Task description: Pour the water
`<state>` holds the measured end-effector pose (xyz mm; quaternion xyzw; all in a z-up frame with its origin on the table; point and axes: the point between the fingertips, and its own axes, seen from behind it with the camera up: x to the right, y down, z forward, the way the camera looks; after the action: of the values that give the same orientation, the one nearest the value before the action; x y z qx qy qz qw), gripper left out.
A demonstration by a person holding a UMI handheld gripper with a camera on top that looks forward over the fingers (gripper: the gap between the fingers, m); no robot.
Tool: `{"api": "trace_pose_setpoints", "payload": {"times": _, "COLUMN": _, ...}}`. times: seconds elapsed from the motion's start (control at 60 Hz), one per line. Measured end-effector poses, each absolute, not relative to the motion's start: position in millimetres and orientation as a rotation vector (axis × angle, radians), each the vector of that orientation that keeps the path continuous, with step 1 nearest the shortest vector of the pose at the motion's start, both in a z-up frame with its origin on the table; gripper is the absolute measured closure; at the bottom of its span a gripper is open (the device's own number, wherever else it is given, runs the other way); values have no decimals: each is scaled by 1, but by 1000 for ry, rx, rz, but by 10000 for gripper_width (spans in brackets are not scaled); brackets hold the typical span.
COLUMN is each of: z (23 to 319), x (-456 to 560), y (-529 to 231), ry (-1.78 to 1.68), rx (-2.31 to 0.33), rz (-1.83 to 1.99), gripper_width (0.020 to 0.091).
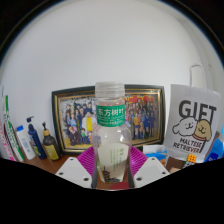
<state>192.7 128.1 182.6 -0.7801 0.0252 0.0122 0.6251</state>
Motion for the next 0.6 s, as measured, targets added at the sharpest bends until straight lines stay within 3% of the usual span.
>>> {"api": "trace_pose_setpoints", "payload": {"times": 0.15, "z": 125, "x": 215, "y": 132, "ry": 51, "rx": -1857, "rz": -4, "gripper_width": 690}}
{"api": "trace_pose_setpoints", "payload": {"times": 0.417, "z": 55, "x": 217, "y": 128, "ry": 58, "rx": -1939, "rz": 9, "gripper_width": 673}}
{"api": "trace_pose_setpoints", "payload": {"times": 0.483, "z": 58, "x": 217, "y": 125, "ry": 56, "rx": -1909, "rz": 4, "gripper_width": 650}}
{"api": "trace_pose_setpoints", "payload": {"times": 0.6, "z": 57, "x": 216, "y": 121, "ry": 48, "rx": -1911, "rz": 9, "gripper_width": 549}}
